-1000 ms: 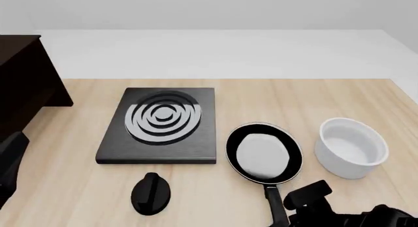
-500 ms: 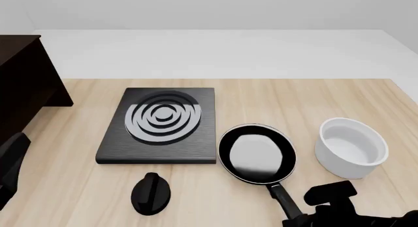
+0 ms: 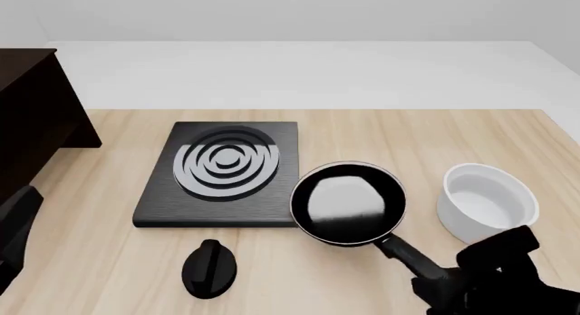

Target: Put the frying pan on the cabinet shelf.

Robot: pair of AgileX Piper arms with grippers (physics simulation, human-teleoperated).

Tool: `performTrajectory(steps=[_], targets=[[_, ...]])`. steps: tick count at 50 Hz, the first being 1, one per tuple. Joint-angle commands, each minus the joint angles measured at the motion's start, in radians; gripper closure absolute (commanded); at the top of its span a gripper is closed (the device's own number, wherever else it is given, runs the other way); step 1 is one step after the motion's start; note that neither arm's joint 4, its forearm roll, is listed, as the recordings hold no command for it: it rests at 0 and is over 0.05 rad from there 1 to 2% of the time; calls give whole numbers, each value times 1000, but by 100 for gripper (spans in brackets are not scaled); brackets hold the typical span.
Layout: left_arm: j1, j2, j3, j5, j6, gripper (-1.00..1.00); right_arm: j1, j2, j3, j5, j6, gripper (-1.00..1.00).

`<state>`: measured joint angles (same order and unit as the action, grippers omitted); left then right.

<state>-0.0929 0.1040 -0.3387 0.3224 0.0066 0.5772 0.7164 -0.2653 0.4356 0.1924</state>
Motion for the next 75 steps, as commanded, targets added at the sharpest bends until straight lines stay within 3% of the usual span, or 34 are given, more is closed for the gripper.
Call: performTrajectory(steps=[1, 8, 12, 18, 22, 24, 41, 48, 60, 62, 67, 70, 75], targets=[[-4, -7, -9, 14, 2, -100, -45, -108, -96, 41, -132, 100], [-12, -11, -3, 14, -1, -100, -64, -140, -162, 53, -211, 100], [-16, -12, -5, 17, 0, -100, -62, -136, -193, 43, -213, 100], [-19, -12, -6, 18, -5, -100, -56, -143, -212, 23, -260, 100], [-23, -13, -2, 15, -10, -100, -47, -122, -236, 4, -251, 100], [-24, -12, -1, 14, -13, -100, -36, -110, -251, -14, -279, 100], [-45, 17, -49, 6, -28, -100, 75, 132, -473, -138, -281, 100], [-67, 53, -82, 14, -65, -100, 125, 235, -543, -190, -277, 100], [-77, 108, -96, 20, -231, -100, 192, 375, -673, -217, -281, 100], [-117, 119, -98, 29, -280, -100, 209, 400, -698, -222, -276, 100], [-102, 126, -80, 29, -435, -100, 246, 448, -739, -231, -277, 100], [-113, 124, -95, 30, -405, -100, 255, 465, -752, -235, -275, 100], [-140, 125, -120, 32, -451, -100, 278, 505, -790, -246, -272, 100]])
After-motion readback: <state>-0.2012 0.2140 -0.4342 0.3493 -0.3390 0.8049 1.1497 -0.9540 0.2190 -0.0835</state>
